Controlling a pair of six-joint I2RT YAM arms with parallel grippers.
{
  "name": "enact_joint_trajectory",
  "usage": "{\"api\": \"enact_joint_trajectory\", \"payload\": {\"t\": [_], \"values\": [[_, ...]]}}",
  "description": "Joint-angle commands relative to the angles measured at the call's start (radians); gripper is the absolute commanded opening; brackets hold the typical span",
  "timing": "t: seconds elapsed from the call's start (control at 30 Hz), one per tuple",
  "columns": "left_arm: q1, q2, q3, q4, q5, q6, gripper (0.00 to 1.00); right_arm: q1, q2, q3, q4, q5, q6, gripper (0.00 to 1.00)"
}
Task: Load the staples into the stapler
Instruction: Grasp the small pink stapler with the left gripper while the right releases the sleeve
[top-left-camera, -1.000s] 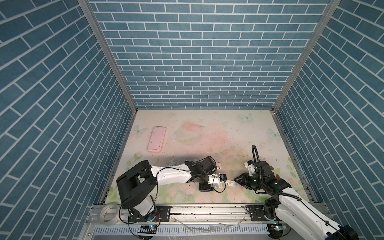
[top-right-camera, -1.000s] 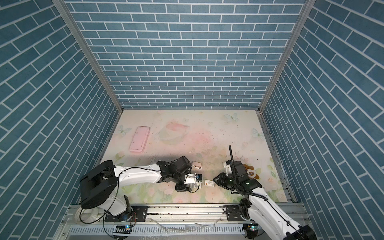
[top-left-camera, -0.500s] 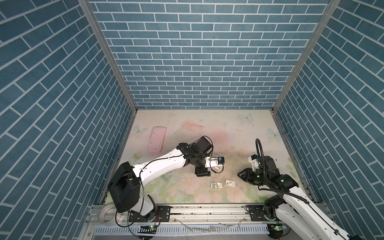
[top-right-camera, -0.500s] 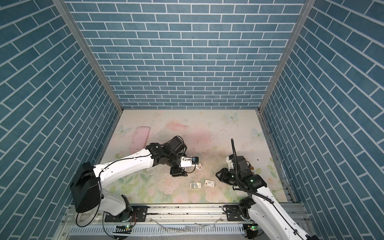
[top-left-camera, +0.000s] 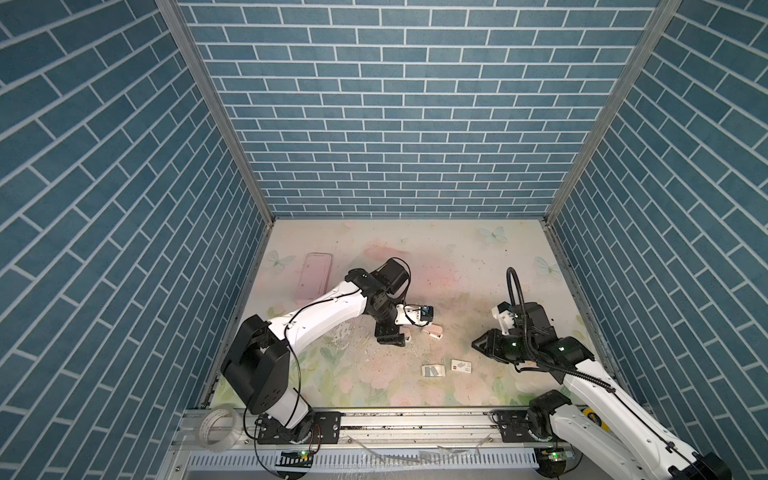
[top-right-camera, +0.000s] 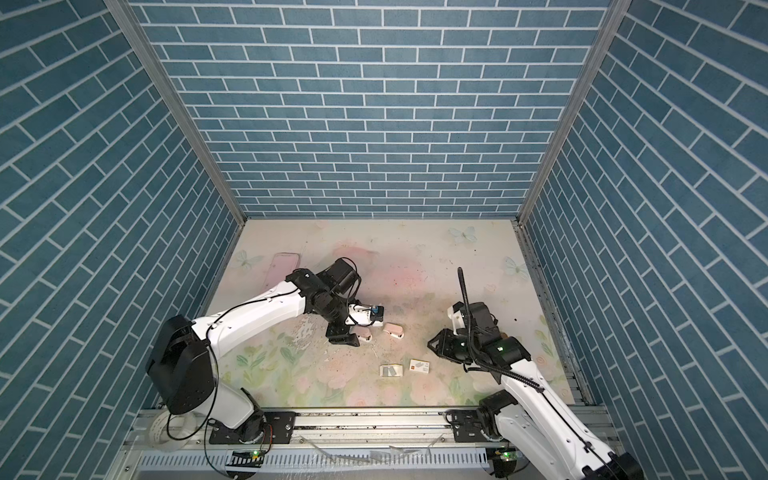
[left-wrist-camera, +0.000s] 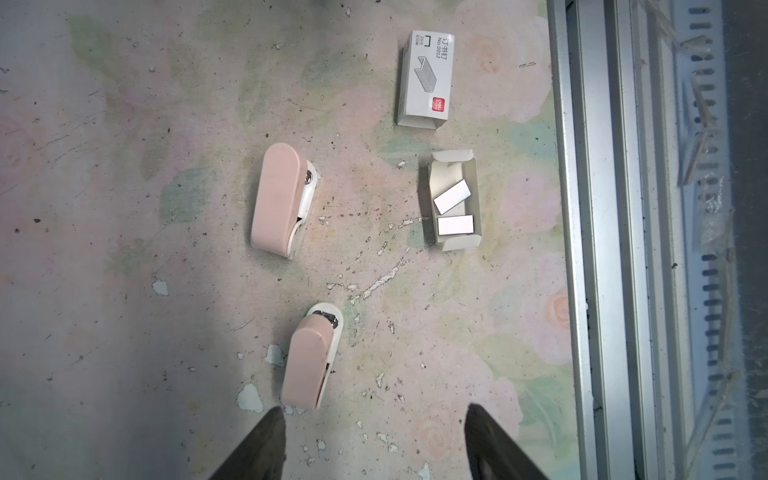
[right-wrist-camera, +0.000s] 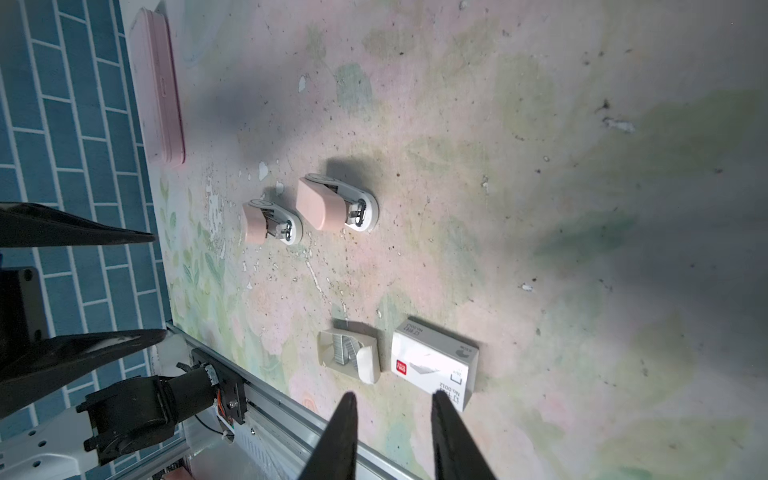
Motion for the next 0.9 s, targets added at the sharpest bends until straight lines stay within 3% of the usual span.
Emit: {"api": "enact_joint_trajectory", "payload": {"t": [0.0, 0.3, 0.87], "values": [[0.008, 0.065, 0.048, -0.028, 0.017, 0.043, 0.69, -0.002, -0.046, -0.041, 0.049, 0.027, 0.03, 0.32], [0.01, 0.116, 0.058, 0.03, -0.011, 0.034, 0.67, -0.004, -0.147, -0.099, 0.098, 0.086, 0.088, 0.4], [0.011, 0.165, 0.023, 0.061, -0.016, 0.088, 0.62, -0.004, 0.04, -0.029, 0.114, 0.077, -0.036, 0.36]]}}
